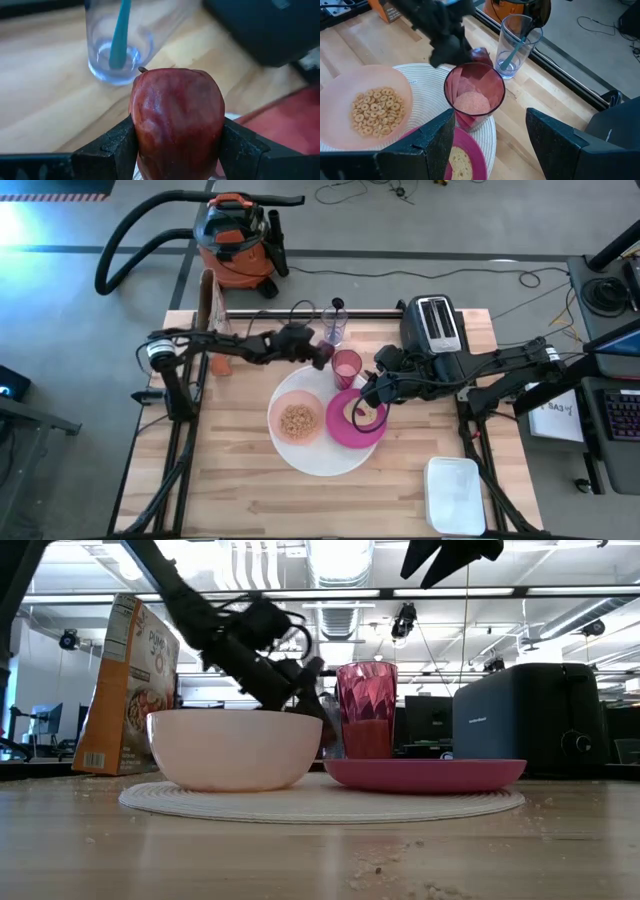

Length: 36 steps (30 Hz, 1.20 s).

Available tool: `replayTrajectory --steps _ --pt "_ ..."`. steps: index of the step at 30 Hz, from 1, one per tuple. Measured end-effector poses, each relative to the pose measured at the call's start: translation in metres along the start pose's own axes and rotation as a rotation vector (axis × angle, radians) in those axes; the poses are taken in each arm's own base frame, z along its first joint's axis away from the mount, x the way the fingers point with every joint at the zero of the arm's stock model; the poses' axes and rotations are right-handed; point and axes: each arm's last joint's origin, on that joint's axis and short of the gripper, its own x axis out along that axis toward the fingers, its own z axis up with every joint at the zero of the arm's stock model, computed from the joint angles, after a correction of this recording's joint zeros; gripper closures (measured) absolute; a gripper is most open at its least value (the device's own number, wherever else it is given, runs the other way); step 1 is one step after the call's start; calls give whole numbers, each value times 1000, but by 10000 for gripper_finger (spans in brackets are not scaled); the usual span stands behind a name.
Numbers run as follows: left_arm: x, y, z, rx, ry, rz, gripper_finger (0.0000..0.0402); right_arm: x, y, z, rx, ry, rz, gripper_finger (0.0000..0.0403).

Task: Arrange a breakfast setting
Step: Put the red apple on the white table mat at the top right of the orange bowl

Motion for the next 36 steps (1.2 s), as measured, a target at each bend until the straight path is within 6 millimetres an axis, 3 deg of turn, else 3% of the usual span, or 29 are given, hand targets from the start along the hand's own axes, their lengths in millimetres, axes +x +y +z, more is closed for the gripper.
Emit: replayTrajectory --steps 13,20,36 --pt "-35 22 -52 219 -288 -292 200 0 0 0 0 0 0 170" --pt "-44 33 -72 327 -332 -371 193 0 0 0 0 0 0 170" --pt "-46 37 -88 576 -295 -356 188 0 0 0 0 0 0 170"
